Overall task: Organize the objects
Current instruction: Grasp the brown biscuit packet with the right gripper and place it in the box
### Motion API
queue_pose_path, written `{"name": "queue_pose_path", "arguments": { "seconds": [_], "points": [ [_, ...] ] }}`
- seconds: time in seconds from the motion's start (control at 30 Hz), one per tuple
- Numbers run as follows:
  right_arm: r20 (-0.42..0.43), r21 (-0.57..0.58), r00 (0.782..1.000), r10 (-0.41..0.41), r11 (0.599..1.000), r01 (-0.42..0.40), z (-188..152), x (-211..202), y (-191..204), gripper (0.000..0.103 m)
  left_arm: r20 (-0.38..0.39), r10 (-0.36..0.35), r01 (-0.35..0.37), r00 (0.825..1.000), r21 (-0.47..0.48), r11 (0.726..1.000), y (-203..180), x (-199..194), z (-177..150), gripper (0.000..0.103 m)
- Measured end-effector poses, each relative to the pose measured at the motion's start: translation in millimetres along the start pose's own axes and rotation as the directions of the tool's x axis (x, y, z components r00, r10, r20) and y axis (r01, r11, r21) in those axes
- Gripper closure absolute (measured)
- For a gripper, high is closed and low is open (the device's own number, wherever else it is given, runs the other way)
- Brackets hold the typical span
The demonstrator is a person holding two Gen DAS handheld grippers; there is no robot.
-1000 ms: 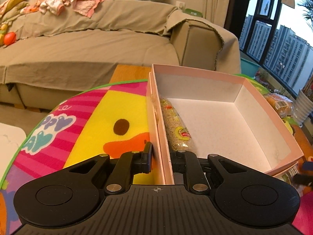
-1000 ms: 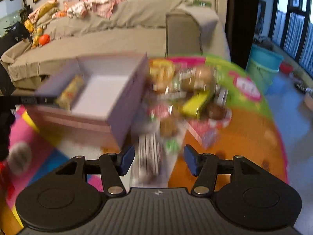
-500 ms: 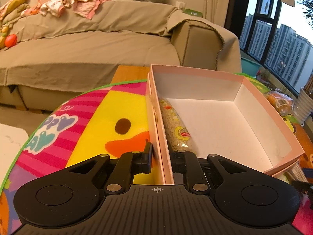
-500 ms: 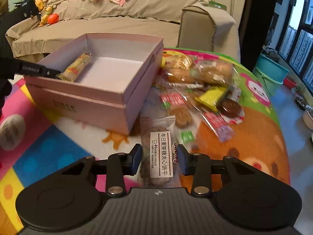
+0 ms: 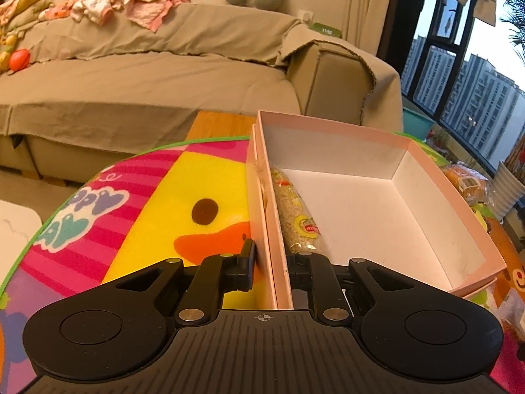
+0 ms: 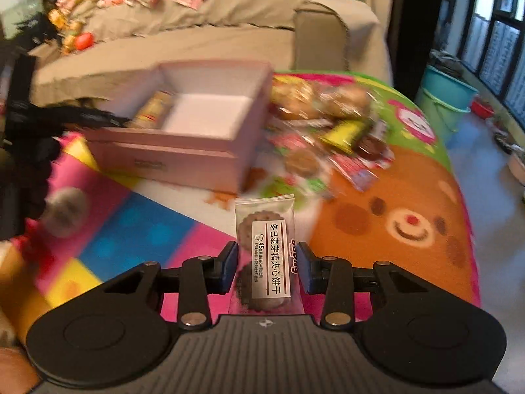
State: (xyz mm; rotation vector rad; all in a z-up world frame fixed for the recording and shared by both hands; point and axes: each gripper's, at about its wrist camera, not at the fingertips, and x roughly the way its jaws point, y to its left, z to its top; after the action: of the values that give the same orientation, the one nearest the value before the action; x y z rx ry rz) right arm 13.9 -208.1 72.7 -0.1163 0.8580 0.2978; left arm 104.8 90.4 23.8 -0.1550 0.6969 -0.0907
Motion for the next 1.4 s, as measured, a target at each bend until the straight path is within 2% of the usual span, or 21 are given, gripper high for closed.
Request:
{"name": "queue_pose_path", "arguments": {
  "seconds": [0.27, 0.47, 0.57, 0.8, 0.97, 1.03, 1.27, 1.4],
  "points": [
    [0.050, -0.047, 0.991, 0.127, 0.991, -0.124, 37, -7, 38, 0.065, 0.026, -0.011, 0.011, 1.000, -0.015, 1.000, 4, -1, -3, 0.086],
    [0.123, 0.019, 0.968, 0.217, 0.975, -0.221, 91, 2, 46, 0.065, 0.022, -0.020, 0.020, 1.000, -0.021, 1.000, 6, -1, -2, 0.086],
    [0.121, 0.040, 0.969, 0.214, 0.975, -0.221, 119, 26, 51, 0.065, 0.022, -0.028, 0.029, 0.999, -0.020, 0.999, 8, -2, -3, 0.086],
    [0.022, 0.095, 0.974, 0.223, 0.970, -0.225, 161, 107, 74, 0.065, 0.021, -0.027, 0.028, 0.999, -0.016, 0.999, 8, -3, -4, 0.086],
    [-0.010, 0.158, 0.981, 0.195, 0.969, -0.191, 172, 146, 79, 0.063, 0.022, -0.025, 0.025, 0.999, -0.025, 0.999, 7, -4, -4, 0.086],
    [-0.006, 0.171, 0.981, 0.195, 0.967, -0.191, 172, 150, 79, 0.062, 0.023, -0.022, 0.023, 0.999, -0.029, 0.999, 6, -4, -5, 0.086],
    [0.074, 0.115, 0.981, 0.177, 0.976, -0.185, 161, 116, 71, 0.056, 0.026, -0.014, 0.015, 1.000, -0.038, 0.999, 5, -5, -6, 0.086],
    [0.129, 0.099, 0.984, 0.121, 0.986, -0.135, 147, 91, 53, 0.052, 0.025, -0.006, 0.007, 1.000, -0.042, 0.999, 4, -6, -7, 0.086]
  ]
}}
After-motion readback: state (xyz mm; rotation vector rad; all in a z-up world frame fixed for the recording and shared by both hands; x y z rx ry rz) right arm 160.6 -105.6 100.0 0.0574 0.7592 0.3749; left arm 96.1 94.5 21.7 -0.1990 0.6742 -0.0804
